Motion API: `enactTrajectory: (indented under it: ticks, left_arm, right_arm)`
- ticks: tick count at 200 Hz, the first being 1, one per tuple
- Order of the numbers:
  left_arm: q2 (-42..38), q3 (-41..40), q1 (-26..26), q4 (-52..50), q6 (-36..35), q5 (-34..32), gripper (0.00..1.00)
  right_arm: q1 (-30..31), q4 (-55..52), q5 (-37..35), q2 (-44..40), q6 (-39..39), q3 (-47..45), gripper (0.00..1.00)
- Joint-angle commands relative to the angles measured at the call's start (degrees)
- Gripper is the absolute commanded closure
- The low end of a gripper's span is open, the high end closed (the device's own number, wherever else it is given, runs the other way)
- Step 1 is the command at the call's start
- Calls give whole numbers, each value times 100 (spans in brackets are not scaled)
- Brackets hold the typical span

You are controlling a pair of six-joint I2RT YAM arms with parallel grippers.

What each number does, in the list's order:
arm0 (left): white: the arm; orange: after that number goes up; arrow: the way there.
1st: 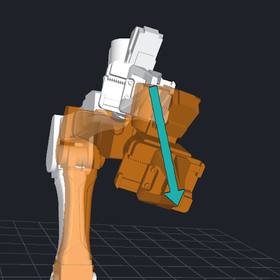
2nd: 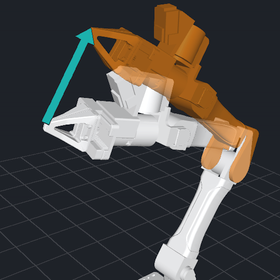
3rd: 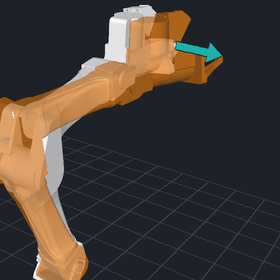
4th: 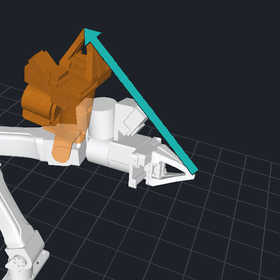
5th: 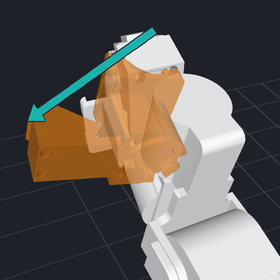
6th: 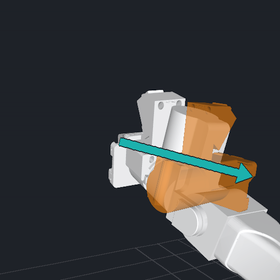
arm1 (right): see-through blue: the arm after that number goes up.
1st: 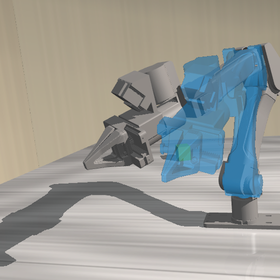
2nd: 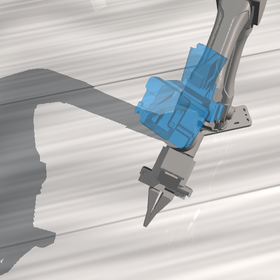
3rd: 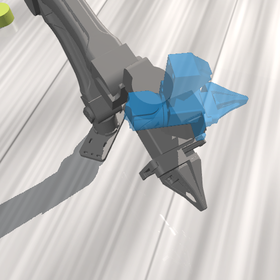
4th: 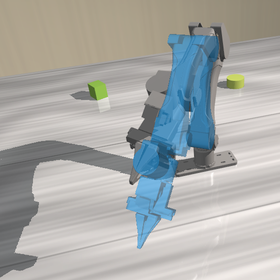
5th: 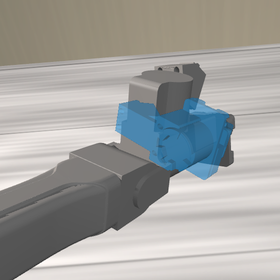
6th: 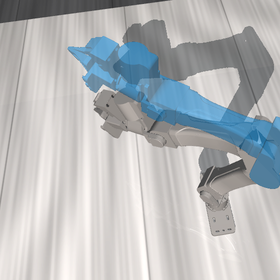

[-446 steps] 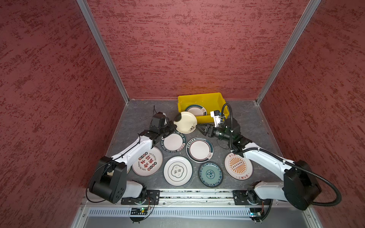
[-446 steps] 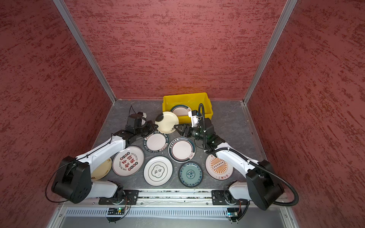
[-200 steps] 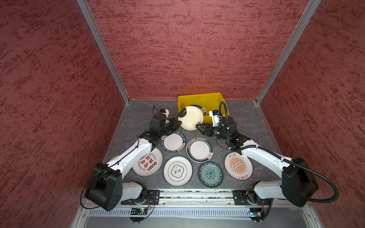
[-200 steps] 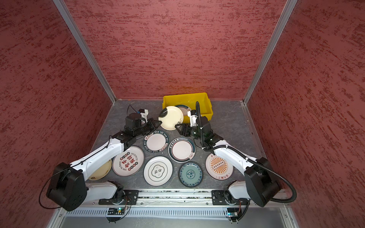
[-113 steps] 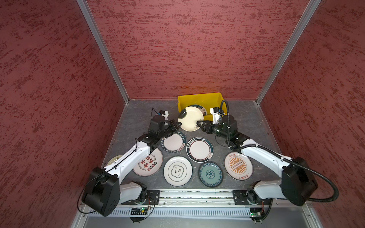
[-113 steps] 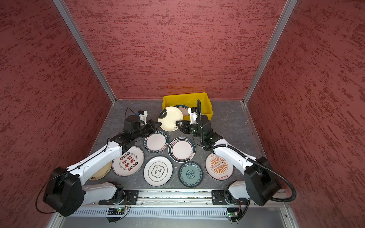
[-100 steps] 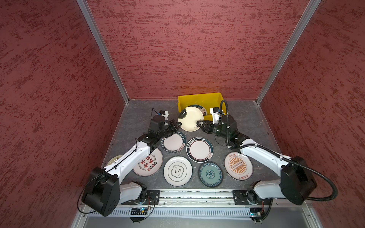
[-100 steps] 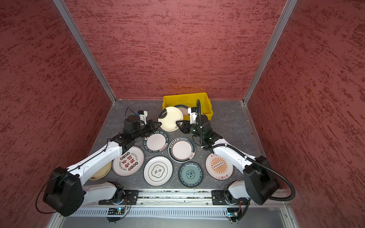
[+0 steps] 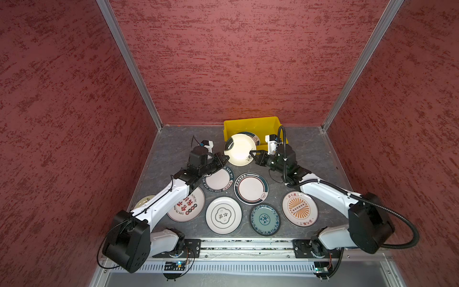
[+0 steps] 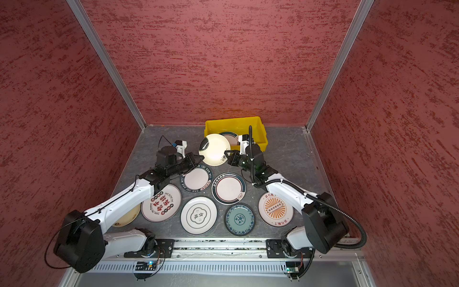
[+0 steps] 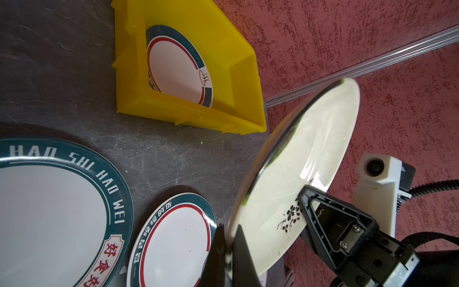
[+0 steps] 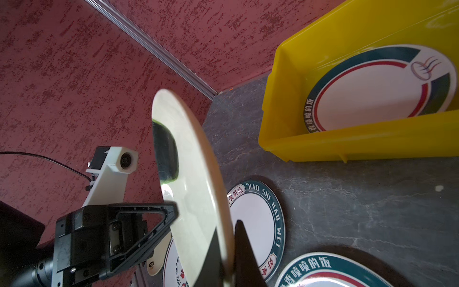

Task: Place the plates into the plastic bin on the countertop
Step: Place the plate in the plastic bin.

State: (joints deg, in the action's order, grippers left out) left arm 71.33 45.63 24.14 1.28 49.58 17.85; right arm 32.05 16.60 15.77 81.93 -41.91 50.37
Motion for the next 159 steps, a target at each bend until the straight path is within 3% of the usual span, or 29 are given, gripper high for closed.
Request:
enactTrajectory:
  ticks: [1, 13, 21, 41, 52, 102, 135, 159]
  left_arm:
    - [-101, -71, -37, -53, 34, -132, 86]
    - [-154, -89, -59, -64, -22, -177, 49]
    - [-212, -120, -72, -66, -66, -214, 33]
    - [-434, -198, -141, -132, -134, -360, 7]
    - [-583, -233, -185, -182, -201, -424, 0]
    - [-1150, -134, -550, -925, -526, -736, 1]
    - [-1274, -154, -865, -1181, -691, -817, 1]
    - [-1240, -161, -1038, -1232, -691, -716, 1]
  right_arm:
    - [47, 407, 123, 104, 27, 287, 100]
    - [47, 373, 120, 216, 14, 356, 100]
    - [39, 327, 66, 285, 8, 398, 100]
    - [-16, 224, -88, 362, 15, 493, 100]
    - [-57, 174, -158, 427, 60, 572, 100]
    - [-371, -942, -863, 1072, 769, 1653, 100]
    - [-596, -2020, -1659, 1959, 1309, 3018, 100]
    - [-727, -2788, -1864, 2666, 1640, 4061, 100]
